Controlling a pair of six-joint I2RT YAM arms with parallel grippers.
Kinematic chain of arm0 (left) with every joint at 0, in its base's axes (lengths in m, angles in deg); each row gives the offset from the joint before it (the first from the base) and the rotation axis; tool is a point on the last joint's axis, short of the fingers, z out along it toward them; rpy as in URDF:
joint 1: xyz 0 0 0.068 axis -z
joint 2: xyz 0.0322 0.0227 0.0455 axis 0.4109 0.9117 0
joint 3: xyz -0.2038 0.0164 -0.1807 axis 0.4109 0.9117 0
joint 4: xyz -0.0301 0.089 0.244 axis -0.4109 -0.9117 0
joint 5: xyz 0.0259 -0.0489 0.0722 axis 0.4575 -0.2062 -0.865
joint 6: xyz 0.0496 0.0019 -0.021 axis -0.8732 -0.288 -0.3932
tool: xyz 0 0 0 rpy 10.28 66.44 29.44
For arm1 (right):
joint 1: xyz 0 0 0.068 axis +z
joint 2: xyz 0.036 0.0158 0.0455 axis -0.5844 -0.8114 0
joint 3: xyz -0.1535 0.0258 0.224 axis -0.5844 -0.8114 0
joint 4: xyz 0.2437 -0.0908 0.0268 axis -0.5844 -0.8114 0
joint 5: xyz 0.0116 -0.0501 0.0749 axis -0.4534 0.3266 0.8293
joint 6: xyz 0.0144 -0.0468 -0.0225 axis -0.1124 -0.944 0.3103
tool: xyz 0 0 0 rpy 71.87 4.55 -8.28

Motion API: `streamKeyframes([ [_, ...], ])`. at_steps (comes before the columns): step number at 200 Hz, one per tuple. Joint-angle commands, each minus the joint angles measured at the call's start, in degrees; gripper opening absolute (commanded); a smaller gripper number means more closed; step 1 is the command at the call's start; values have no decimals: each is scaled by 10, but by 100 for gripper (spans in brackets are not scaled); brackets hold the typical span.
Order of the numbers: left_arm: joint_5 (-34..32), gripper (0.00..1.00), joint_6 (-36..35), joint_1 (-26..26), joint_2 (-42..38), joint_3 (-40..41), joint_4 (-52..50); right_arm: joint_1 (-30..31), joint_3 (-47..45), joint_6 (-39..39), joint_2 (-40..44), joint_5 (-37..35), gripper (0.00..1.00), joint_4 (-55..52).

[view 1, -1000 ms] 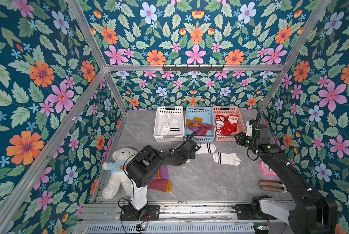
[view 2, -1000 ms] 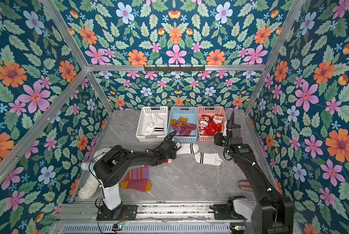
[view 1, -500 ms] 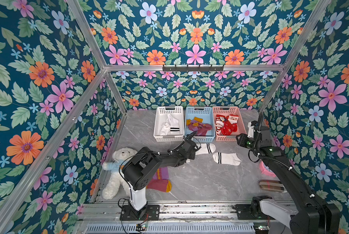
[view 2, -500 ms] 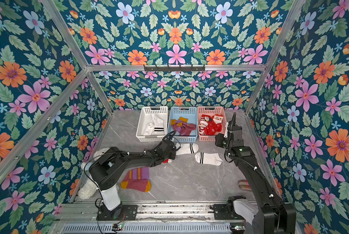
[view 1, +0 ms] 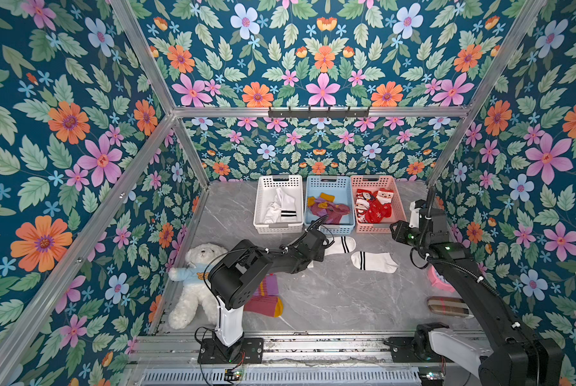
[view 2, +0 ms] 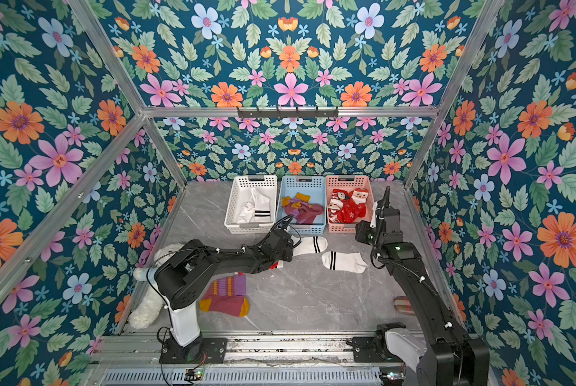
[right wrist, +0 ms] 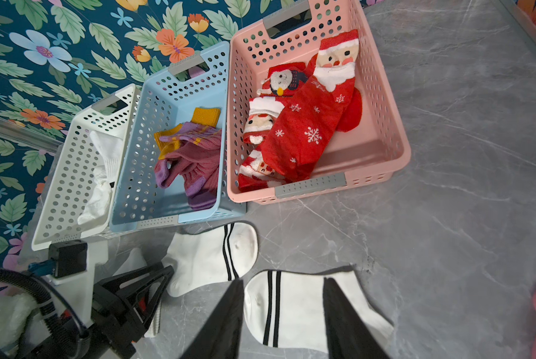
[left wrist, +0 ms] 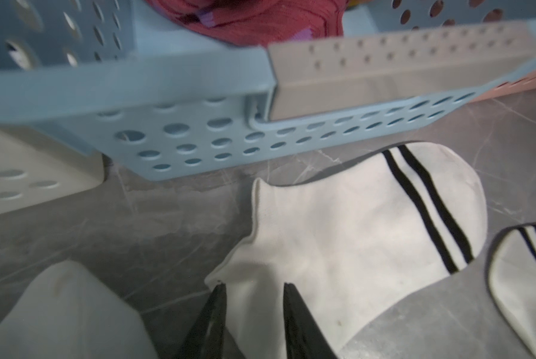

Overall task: Sort the socks into the basket by color
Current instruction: Pick up the sock at the center of the board.

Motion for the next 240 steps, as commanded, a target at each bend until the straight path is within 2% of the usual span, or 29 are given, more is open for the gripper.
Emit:
streamKeyframes([
  [1, -3, 35, -6, -1, 9, -11, 6, 1, 0, -1, 5, -11, 44, -7],
  [14, 0, 30, -6, -1, 12, -13, 3, 0, 0, -1, 8, -13, 45, -8],
  [28, 4, 16, -6, 0, 12, -8, 4, 0, -2, -1, 11, -14, 45, -8],
  [51, 7, 0, -6, -1, 5, 5, 7, 0, -4, 0, 14, -15, 45, -9],
  [106, 14, 0, -18, 0, -34, 25, 10, 0, -13, 0, 18, -15, 45, -5],
  [196, 53, 0, -39, -1, -144, 24, -18, 0, -18, 0, 28, -18, 45, -5],
  [240, 35, 0, -67, -6, -196, -41, -104, 1, -21, 1, 29, -15, 45, -2],
])
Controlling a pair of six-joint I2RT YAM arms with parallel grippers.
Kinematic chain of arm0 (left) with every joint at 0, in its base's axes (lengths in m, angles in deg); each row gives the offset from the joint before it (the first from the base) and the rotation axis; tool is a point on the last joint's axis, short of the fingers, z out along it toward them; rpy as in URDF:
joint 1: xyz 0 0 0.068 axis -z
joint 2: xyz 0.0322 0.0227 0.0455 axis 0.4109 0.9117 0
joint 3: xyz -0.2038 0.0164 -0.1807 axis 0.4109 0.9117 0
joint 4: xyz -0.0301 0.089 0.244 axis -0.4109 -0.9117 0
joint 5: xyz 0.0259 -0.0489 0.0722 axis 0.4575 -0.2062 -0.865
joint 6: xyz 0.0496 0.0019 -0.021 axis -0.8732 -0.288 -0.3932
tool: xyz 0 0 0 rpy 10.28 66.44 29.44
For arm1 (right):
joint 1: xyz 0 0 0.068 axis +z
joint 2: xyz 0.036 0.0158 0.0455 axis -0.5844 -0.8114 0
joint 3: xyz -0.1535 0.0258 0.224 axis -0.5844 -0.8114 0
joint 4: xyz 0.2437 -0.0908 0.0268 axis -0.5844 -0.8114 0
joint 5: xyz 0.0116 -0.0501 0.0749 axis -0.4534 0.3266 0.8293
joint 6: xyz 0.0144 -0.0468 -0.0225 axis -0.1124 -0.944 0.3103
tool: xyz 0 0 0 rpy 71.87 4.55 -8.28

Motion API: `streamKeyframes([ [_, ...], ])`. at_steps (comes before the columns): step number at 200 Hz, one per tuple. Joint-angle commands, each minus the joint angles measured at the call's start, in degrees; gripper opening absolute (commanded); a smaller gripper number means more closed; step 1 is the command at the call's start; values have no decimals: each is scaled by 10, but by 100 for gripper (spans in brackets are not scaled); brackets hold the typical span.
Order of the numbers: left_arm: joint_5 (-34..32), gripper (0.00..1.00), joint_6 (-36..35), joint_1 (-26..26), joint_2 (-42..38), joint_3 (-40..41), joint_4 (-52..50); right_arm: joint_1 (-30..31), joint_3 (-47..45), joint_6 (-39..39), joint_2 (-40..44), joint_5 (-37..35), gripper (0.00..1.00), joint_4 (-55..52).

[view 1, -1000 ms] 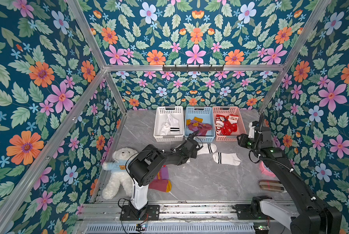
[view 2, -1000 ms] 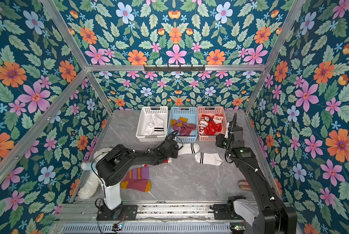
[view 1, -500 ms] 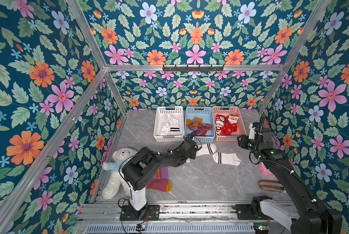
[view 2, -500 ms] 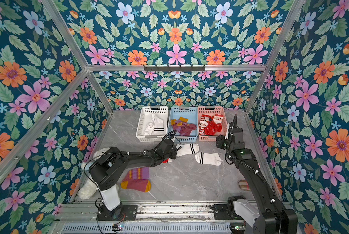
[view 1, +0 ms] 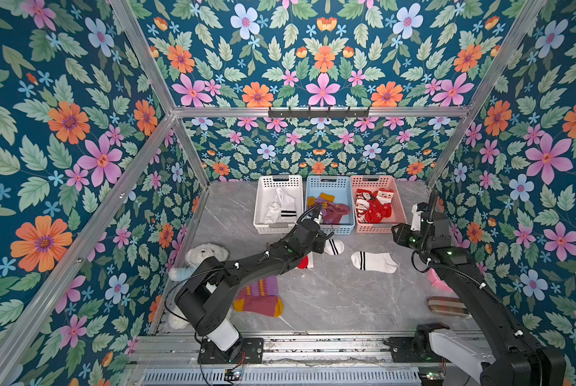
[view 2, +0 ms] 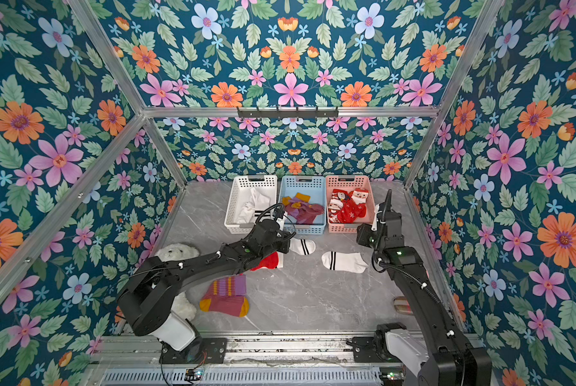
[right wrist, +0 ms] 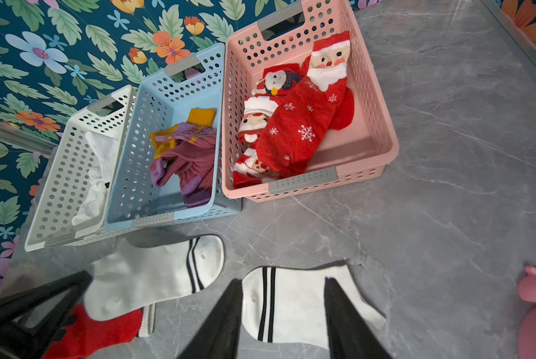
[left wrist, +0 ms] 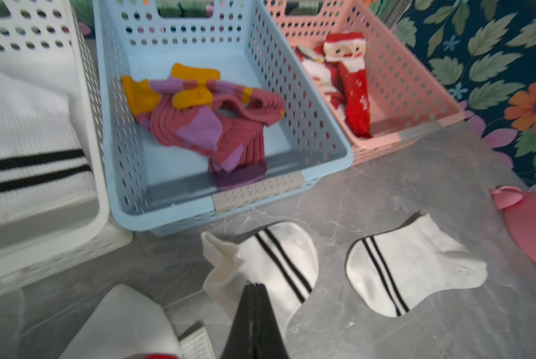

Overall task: Sort the socks into the basket by color
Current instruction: Pick up the sock at the center of the board.

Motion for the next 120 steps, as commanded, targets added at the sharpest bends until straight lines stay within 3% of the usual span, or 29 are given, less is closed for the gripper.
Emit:
streamKeyframes([
  [1, -10, 0, -25, -4, -17, -35, -53, 1, -2, 1, 3, -4, 45, 0],
  [48, -22, 0, -52, -32, -29, -115, -106, 1, -4, 1, 6, 0, 45, -1],
  [120, 23, 0, -65, -156, 20, -204, -96, 1, -7, 4, 2, 15, 45, -1],
])
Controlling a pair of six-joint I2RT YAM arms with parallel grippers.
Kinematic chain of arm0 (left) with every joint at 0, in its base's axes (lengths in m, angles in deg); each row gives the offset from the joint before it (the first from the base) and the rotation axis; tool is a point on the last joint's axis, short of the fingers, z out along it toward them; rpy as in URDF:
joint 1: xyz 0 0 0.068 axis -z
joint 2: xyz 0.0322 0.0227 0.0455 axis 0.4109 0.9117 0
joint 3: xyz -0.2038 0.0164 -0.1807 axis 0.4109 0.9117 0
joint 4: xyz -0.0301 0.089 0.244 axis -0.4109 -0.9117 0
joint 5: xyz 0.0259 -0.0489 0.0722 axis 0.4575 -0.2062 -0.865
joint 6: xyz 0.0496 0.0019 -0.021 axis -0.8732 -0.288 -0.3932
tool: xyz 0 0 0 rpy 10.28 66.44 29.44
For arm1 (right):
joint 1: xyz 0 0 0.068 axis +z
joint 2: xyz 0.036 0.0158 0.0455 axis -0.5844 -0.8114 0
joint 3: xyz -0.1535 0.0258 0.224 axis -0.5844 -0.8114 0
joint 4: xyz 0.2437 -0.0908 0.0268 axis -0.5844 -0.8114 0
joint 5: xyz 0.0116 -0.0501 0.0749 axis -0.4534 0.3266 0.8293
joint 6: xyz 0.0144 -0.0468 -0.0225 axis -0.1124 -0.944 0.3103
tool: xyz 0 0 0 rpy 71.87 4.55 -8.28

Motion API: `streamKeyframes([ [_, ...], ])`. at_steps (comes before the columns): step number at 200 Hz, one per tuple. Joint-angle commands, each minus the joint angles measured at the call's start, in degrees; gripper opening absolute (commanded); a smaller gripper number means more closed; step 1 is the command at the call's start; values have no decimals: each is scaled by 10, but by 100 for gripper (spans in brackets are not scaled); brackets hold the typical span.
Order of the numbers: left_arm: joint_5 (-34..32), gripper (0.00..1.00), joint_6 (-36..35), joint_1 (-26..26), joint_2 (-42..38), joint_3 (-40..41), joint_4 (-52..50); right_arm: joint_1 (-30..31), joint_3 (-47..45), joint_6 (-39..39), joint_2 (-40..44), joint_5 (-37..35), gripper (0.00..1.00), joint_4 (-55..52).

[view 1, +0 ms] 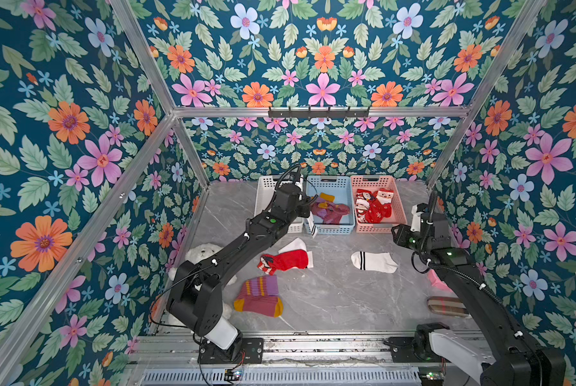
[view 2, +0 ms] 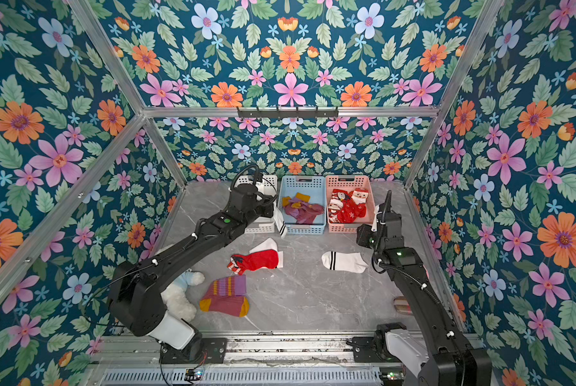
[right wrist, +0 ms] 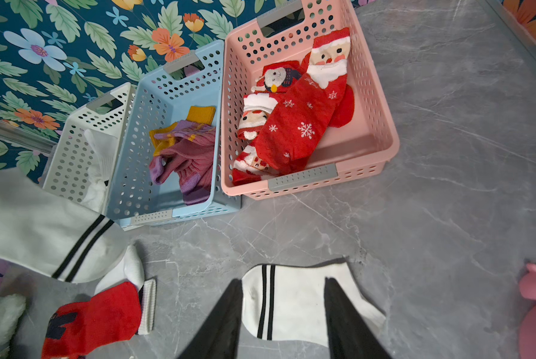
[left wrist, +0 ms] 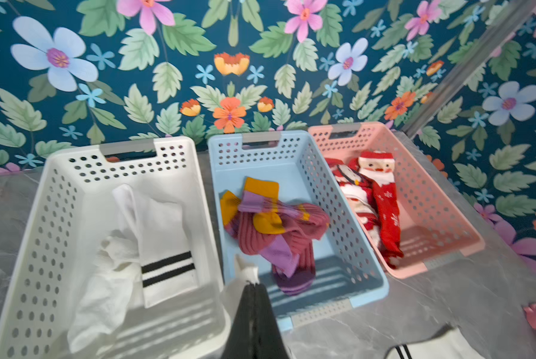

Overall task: Sort the socks into the basket by color
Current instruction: Pick up the sock at the center of the board, then place the sock in the bin.

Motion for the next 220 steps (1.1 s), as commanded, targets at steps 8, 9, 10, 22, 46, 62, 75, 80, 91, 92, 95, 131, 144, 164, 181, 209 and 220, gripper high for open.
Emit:
streamKeyframes([
  [8, 26, 0, -22, -38, 32, -40, 7, 0, -3, 5, -1, 11, 45, -2],
  [9, 27, 0, -22, -39, 33, -42, 8, 1, -3, 5, -1, 11, 45, -2],
  [10, 27, 0, -23, -40, 34, -44, 8, 0, -3, 5, -1, 11, 45, -1],
  [22, 37, 0, -25, -57, 53, -68, 13, 0, -5, 5, -1, 14, 45, -2],
  [46, 51, 0, -30, -84, 90, -115, 14, 1, -5, 5, -1, 14, 45, -6],
  [62, 58, 0, -31, -100, 113, -134, 15, 0, -6, 6, 2, 12, 45, -8],
  [75, 69, 0, -29, -113, 127, -141, 18, 1, -6, 5, 2, 11, 45, -10],
  [80, 74, 0, -29, -118, 133, -141, 19, 0, -6, 5, 2, 12, 45, -11],
  [91, 93, 0, -27, -128, 144, -138, 24, 1, -6, 5, 1, 13, 45, -10],
  [92, 94, 0, -27, -130, 145, -137, 25, 1, -6, 5, 1, 13, 45, -11],
  [95, 98, 0, -26, -132, 148, -135, 27, 1, -7, 5, 1, 14, 45, -10],
  [131, 125, 0, -19, -166, 193, -120, 50, 1, -10, 9, -3, 21, 45, -7],
  [144, 140, 0, -17, -180, 211, -123, 61, 0, -13, 11, -2, 23, 45, -6],
  [164, 159, 0, -17, -202, 239, -133, 71, 0, -18, 13, -2, 24, 45, -7],
  [181, 175, 0, -14, -221, 259, -140, 81, 1, -25, 15, 1, 25, 45, -9],
  [209, 199, 9, -2, -249, 286, -156, 86, 1, -39, 21, 10, 27, 45, -16],
  [220, 199, 22, -2, -254, 290, -163, 81, 1, -47, 24, 14, 29, 45, -18],
])
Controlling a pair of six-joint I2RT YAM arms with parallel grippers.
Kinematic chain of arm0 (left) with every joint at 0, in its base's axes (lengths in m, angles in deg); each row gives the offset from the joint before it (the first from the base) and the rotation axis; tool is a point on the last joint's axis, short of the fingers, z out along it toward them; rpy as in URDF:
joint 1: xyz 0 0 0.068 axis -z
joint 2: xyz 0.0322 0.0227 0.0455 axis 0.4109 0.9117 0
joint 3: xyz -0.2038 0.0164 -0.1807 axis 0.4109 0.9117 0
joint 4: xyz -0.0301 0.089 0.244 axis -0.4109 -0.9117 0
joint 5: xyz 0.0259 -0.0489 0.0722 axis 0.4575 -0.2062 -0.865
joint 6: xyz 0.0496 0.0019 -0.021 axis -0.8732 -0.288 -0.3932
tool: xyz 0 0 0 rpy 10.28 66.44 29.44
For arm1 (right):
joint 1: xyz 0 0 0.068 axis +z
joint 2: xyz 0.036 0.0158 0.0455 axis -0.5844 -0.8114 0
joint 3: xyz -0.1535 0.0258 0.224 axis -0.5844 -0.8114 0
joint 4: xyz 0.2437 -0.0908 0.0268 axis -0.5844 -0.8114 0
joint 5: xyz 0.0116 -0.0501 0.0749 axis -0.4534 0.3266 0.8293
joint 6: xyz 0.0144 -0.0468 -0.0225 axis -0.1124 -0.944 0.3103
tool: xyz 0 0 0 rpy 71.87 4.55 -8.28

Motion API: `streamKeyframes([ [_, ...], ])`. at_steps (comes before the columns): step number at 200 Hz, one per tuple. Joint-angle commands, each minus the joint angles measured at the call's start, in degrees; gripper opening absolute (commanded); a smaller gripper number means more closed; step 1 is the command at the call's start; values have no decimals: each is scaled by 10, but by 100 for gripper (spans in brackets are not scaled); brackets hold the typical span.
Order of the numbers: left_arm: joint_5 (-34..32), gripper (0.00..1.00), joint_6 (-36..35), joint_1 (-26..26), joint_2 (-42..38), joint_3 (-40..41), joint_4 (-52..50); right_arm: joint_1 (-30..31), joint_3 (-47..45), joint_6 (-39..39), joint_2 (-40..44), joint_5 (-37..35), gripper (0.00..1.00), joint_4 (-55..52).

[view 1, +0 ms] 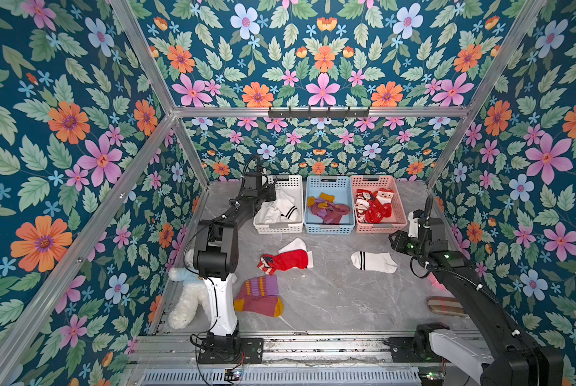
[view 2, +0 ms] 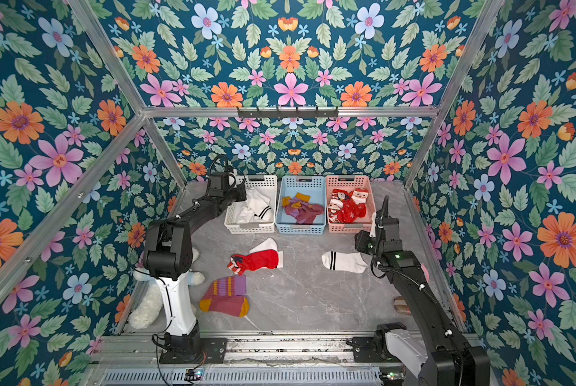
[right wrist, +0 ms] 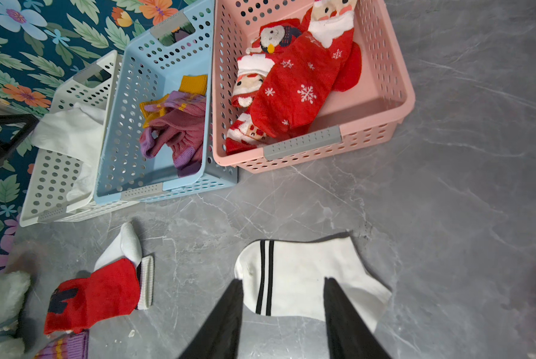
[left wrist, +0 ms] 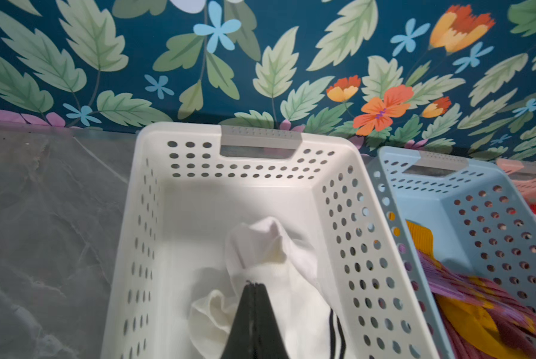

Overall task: Sort the socks into the basket by color
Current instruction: Place the sock in the bin.

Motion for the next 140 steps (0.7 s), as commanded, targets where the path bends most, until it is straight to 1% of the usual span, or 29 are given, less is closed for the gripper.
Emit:
streamKeyframes([
  [1, 20, 23, 8, -12, 9, -14, 16, 1, -11, 17, 9, 4, 45, -7],
  [8, 15, 25, 8, -13, 8, -15, 14, 1, -17, 18, 12, 4, 45, -7],
  [35, 4, 30, 6, -14, -11, -6, 12, 1, -37, 25, 21, 5, 45, -10],
  [79, -2, 31, 30, -12, -67, 40, 12, 10, -54, 37, 21, 29, 46, 7],
  [106, -12, 31, 57, -11, -115, 86, -15, 51, -55, 49, 7, 29, 47, 31],
  [140, -7, 32, 108, -9, -191, 194, 1, 133, -48, 75, -41, 17, 47, 80],
])
